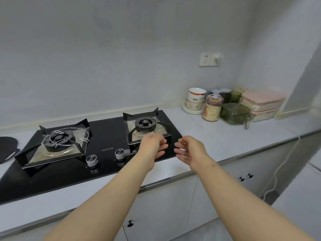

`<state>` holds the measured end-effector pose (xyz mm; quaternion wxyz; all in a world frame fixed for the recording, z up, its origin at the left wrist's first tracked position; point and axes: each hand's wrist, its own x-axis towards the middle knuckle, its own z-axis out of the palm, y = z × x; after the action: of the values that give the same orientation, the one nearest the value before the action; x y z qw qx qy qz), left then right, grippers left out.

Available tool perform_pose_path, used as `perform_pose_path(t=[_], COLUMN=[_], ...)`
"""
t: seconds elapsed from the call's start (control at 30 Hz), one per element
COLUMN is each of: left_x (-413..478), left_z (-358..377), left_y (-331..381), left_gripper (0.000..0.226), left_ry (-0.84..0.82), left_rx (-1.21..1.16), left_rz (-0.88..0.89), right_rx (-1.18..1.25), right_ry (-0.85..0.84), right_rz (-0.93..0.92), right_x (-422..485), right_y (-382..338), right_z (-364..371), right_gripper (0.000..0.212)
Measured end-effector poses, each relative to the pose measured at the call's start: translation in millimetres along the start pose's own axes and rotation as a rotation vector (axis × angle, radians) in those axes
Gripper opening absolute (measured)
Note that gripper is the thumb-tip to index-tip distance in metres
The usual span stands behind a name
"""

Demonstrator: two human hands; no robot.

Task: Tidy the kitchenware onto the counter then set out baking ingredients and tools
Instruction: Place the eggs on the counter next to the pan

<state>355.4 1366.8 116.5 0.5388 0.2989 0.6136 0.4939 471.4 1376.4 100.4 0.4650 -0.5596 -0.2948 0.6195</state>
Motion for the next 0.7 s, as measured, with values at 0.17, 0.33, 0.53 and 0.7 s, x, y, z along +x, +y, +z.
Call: perform_pose_path(t=[0.17, 0.33, 0.53, 0.7], left_x=[-19.8, -38.4, -78.4, -100.2], left_z=[72.6, 153.0, 269.5, 347.2], left_y=[29.7, 45.9, 50.9, 56.3], left_gripper=[0.013, 0.01, 0.014, 0.017], left_ry=[-0.243, -0.449, -0.67, -0.789], left_rx=[0.099, 0.15, 0.176, 0.326], left_rz=[0.154, 0.267, 0.374, 0.51], right_rx=[-0.005, -0.036, -0.178, -0.344], right_ry=[0.177, 0.346, 0.587, 0.779], right_rz=[-0.205, -0.425, -0.618, -0.688], right_x=[-14.7, -40.7, -73.5, -89.7], right_y=[-53.5, -99.4, -148.1, -171.2], right_z=[-64.1, -142.9, -249.4, -310.0], right_gripper=[0.012, 0.009, 0.014, 0.014])
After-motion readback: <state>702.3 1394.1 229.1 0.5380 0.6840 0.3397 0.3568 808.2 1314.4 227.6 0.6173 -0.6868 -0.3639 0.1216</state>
